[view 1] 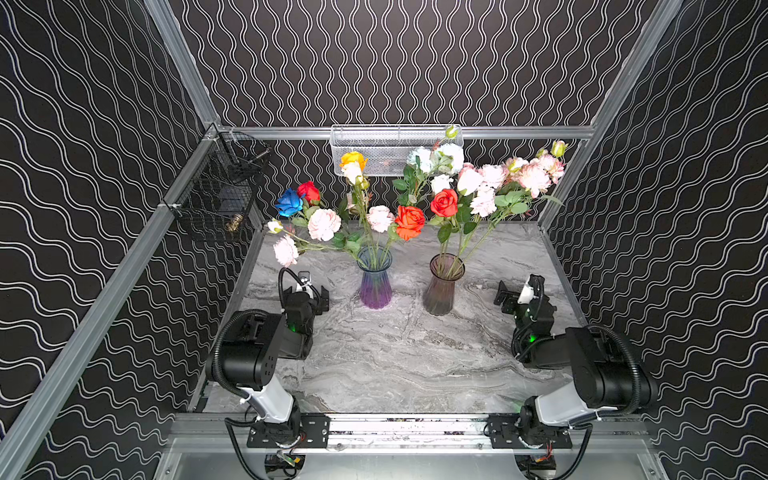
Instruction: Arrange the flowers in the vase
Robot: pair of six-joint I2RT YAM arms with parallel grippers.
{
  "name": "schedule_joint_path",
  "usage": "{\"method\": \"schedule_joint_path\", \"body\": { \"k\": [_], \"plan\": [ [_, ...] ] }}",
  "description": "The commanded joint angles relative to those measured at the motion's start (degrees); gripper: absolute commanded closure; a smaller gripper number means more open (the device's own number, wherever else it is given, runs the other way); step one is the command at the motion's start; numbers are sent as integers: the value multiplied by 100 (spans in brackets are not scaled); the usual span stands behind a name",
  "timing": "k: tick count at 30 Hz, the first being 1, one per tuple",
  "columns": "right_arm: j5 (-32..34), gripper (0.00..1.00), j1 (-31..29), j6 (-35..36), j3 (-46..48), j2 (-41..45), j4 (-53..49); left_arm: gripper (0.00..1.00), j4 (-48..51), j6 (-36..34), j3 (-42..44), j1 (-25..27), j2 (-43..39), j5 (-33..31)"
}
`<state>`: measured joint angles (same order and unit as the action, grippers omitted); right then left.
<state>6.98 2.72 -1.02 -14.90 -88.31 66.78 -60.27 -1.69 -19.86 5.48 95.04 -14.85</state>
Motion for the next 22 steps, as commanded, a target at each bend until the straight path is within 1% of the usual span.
{"method": "schedule_joint_path", "body": {
  "k": [1,15,17,18,19,22],
  "plan": [
    [-15,0,-5,14,-25,10,98,1,-101,-100,-33,15,22,-48],
    [-21,0,-4,13,-24,9,99,1,-28,-99,-64,24,23,-26],
    [-17,0,-8,14,-28,12,100,1,23,-100,-85,7,15,111],
    [-21,0,-8,12,-26,14,106,1,74,-197,-113,6,22,376],
    [-20,0,-8,14,-29,10,100,1,95,-219,-121,6,15,467],
    [-20,0,-8,8,-24,8,107,1,81,-210,-111,-10,6,483]
  ]
}}
